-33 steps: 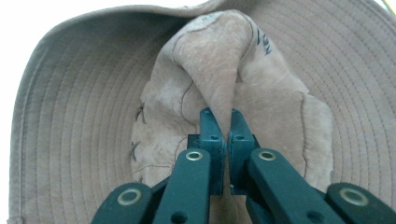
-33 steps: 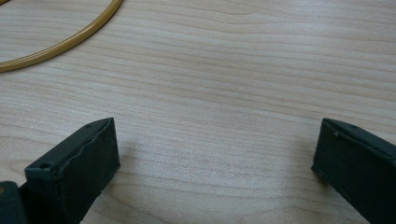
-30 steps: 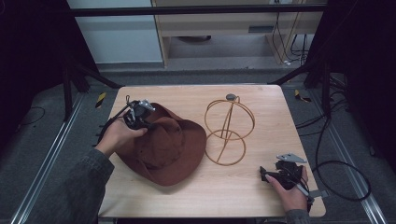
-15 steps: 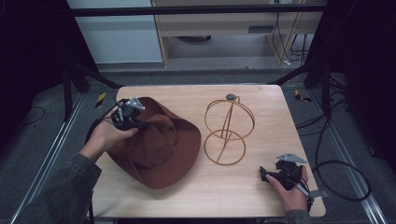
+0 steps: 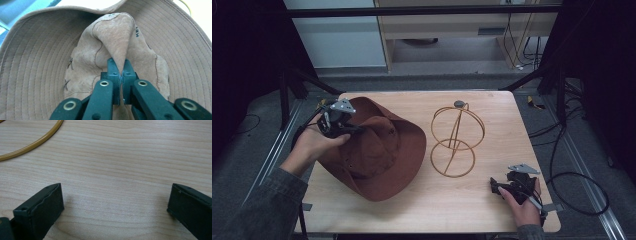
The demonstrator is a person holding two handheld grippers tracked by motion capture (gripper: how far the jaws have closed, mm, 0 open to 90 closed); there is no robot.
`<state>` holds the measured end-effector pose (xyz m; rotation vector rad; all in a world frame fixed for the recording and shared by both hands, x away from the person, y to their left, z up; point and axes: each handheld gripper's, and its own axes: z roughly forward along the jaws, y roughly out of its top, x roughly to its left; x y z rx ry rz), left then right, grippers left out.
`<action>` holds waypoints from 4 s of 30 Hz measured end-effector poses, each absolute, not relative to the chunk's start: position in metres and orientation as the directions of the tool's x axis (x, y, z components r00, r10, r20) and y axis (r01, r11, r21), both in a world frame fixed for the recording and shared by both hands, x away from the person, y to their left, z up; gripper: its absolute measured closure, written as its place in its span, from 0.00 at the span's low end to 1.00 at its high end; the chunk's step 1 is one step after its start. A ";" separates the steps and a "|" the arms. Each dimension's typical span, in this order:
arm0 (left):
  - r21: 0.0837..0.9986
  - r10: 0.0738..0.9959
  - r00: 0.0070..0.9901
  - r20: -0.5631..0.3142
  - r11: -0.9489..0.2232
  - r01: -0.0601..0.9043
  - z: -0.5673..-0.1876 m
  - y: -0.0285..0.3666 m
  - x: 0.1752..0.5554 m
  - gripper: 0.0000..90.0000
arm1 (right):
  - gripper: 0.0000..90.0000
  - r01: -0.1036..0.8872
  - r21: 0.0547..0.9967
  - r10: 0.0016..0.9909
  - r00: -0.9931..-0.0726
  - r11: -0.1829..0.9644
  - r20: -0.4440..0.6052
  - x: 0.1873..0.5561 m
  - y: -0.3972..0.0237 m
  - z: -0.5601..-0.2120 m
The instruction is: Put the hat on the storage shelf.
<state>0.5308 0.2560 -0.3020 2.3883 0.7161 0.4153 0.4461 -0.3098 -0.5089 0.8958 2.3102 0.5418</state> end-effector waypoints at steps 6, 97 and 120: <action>0.634 0.571 0.806 0.153 -0.683 0.363 -0.292 0.256 0.517 0.98 | 0.00 0.465 0.555 0.707 -0.596 0.690 -0.381 0.446 -0.310 -0.509; 0.657 0.318 0.885 0.340 -0.754 0.018 -0.158 0.075 0.491 0.98 | 0.01 0.463 0.561 0.709 -0.597 0.686 -0.375 0.447 -0.310 -0.509; 0.649 0.288 0.895 0.339 -0.761 -0.001 -0.166 0.034 0.506 0.98 | 0.01 0.462 0.559 0.707 -0.601 0.688 -0.374 0.447 -0.310 -0.509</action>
